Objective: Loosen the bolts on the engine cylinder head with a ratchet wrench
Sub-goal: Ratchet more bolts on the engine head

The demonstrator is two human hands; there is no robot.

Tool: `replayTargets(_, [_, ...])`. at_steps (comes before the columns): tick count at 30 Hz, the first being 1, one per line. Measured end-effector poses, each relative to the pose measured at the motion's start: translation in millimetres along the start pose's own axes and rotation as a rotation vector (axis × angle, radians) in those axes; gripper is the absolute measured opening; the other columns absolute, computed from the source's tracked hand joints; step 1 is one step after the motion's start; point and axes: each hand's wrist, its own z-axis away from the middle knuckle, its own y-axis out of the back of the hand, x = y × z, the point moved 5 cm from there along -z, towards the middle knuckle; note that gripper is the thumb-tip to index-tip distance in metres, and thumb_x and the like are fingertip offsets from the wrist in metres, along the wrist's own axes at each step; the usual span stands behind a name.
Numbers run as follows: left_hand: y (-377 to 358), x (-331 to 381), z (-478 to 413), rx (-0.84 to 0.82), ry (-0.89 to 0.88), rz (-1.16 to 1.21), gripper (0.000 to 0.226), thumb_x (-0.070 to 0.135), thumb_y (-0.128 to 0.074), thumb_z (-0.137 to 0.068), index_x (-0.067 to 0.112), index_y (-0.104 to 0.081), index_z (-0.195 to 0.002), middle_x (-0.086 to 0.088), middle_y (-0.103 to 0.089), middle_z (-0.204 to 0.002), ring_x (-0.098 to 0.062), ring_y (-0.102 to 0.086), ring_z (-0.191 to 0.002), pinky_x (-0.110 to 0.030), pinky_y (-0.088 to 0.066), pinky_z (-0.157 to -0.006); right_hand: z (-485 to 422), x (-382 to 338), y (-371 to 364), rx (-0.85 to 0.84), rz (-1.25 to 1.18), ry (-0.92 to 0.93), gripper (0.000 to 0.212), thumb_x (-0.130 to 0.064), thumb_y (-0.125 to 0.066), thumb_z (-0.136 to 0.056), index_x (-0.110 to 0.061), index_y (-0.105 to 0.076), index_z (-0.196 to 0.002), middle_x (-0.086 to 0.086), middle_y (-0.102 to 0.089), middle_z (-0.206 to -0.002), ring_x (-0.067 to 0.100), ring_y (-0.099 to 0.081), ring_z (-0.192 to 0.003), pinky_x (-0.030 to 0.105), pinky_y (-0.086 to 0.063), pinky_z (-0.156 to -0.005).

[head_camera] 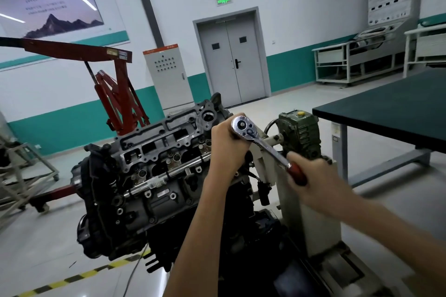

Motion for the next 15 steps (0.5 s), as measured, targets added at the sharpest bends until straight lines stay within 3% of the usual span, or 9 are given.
replayTargets(3, [0, 1, -1, -0.012, 0.004, 0.011, 0.040, -0.012, -0.062, -0.074, 0.018, -0.045, -0.053, 0.006, -0.043, -0.051, -0.004, -0.035, -0.049, -0.016, -0.029, -0.048, -29, 11, 40, 0.037, 0.263, 0.161, 0.025, -0.009, -0.071, -0.073, -0.011, -0.058, -0.094, -0.007, -0.051, -0.058, 0.004, -0.044, -0.044, 0.012, -0.034, -0.046])
replayTargets(7, [2, 3, 3, -0.001, 0.017, 0.053, 0.019, -0.007, -0.067, -0.075, 0.002, -0.055, -0.064, -0.007, -0.051, -0.057, -0.008, -0.039, -0.054, -0.026, -0.036, -0.053, -57, 10, 61, 0.082, 0.429, 0.170, 0.029, -0.014, -0.071, -0.072, -0.010, -0.055, -0.097, 0.007, -0.060, -0.065, 0.021, -0.050, -0.054, 0.032, -0.047, -0.054])
replayTargets(10, [2, 2, 11, 0.046, -0.042, 0.073, 0.018, -0.003, -0.068, -0.074, 0.010, -0.056, -0.071, -0.001, -0.058, -0.064, -0.016, -0.047, -0.057, -0.028, -0.042, -0.056, -37, 9, 45, 0.089, 0.320, 0.104, 0.029, -0.011, -0.071, -0.073, -0.012, -0.056, -0.098, -0.001, -0.056, -0.061, 0.010, -0.044, -0.049, 0.017, -0.037, -0.050])
replayTargets(12, [-1, 5, 14, 0.087, -0.087, 0.083, 0.024, -0.001, -0.066, -0.072, 0.018, -0.052, -0.071, 0.007, -0.055, -0.064, -0.008, -0.046, -0.057, -0.022, -0.039, -0.053, -12, -1, 19, 0.101, 0.167, 0.001, 0.028, -0.013, -0.067, -0.077, -0.015, -0.055, -0.102, -0.014, -0.044, -0.057, -0.003, -0.040, -0.046, 0.004, -0.027, -0.045])
replayTargets(13, [-3, 5, 14, 0.110, -0.098, 0.089, 0.027, -0.001, -0.064, -0.070, 0.021, -0.050, -0.070, 0.011, -0.053, -0.062, -0.005, -0.044, -0.057, -0.019, -0.037, -0.052, 1, -8, 2, 0.113, 0.081, -0.054, 0.027, -0.015, -0.064, -0.080, -0.016, -0.054, -0.104, -0.016, -0.041, -0.058, -0.005, -0.040, -0.047, 0.006, -0.029, -0.039])
replayTargets(15, [-4, 5, 14, 0.134, -0.085, 0.107, 0.032, -0.003, -0.063, -0.070, 0.023, -0.045, -0.067, 0.008, -0.047, -0.058, -0.003, -0.039, -0.055, -0.024, -0.033, -0.050, 20, -29, -32, 0.154, -0.129, -0.142, 0.028, -0.015, -0.061, -0.081, -0.014, -0.053, -0.107, -0.013, -0.044, -0.060, 0.001, -0.045, -0.049, 0.005, -0.039, -0.047])
